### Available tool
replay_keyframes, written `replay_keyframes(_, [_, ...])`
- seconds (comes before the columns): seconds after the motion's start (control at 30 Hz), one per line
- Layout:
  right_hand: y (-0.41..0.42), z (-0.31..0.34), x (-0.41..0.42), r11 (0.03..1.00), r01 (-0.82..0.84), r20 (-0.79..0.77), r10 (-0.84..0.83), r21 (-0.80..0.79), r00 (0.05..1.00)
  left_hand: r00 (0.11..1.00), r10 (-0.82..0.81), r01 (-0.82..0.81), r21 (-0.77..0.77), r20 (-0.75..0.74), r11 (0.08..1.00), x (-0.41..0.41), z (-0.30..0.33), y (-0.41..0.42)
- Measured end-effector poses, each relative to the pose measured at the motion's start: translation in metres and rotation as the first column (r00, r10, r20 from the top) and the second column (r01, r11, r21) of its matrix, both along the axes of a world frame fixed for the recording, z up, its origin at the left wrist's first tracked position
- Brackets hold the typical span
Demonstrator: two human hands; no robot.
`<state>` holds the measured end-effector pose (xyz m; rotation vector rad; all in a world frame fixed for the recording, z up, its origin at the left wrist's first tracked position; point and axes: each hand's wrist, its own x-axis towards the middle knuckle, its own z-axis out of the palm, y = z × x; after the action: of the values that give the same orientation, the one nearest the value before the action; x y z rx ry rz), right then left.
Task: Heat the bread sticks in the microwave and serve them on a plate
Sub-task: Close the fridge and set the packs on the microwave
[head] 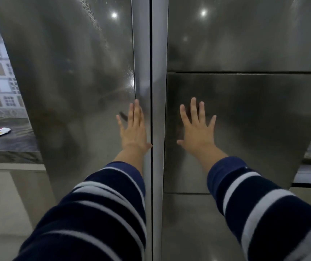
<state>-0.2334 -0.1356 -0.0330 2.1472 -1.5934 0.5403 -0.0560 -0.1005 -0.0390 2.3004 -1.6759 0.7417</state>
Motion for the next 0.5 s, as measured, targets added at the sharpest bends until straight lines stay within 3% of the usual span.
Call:
replay_keyframes(0.2, [-0.010, -0.008, 0.005, 0.999, 0.031, 0.007, -0.031, -0.032, 0.999, 0.996, -0.093, 0.093, -0.091, 0.007, 0.991, 0.006, -0.010, -0.006])
replay_keyframes(0.5, [0.011, 0.008, 0.008, 0.995, 0.043, 0.030, -0.046, 0.088, 0.999, 0.975, -0.218, 0.218, 0.013, -0.044, 0.976, 0.017, 0.001, 0.011])
